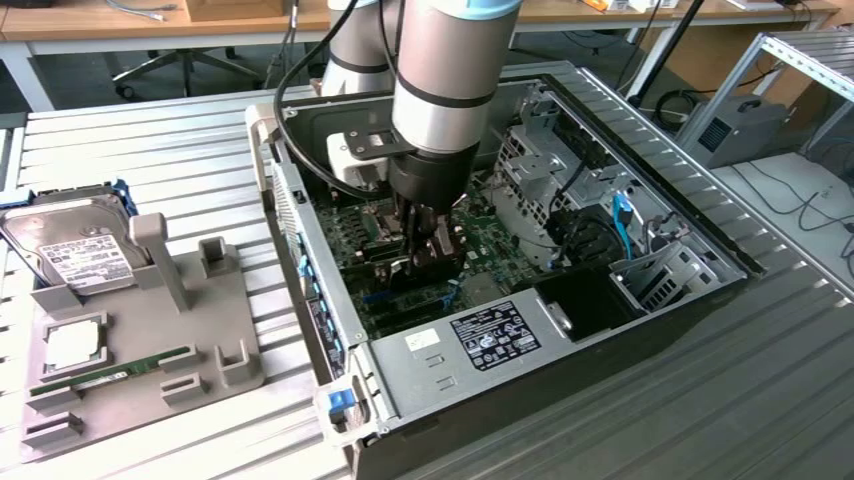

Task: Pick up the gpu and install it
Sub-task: 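Insert the gpu into the slot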

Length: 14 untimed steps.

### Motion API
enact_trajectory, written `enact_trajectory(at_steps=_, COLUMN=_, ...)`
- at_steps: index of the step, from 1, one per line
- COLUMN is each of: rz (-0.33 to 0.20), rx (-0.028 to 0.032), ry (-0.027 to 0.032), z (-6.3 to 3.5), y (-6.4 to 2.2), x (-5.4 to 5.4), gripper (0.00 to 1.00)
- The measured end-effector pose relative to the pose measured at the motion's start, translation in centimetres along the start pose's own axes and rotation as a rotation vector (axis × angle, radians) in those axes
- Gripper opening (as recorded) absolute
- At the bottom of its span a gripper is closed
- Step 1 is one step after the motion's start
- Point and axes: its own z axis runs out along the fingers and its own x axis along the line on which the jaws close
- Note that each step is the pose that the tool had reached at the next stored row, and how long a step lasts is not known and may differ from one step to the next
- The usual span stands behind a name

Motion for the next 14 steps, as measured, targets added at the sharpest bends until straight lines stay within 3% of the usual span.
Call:
enact_trajectory(at_steps=7, rz=0.0, rx=-0.0004, ry=0.0004, z=-0.33, y=-0.12, x=0.0, gripper=0.26)
enact_trajectory(at_steps=14, rz=0.0, rx=-0.0003, ry=0.0002, z=-0.33, y=-1.41, x=-0.1, gripper=0.26)
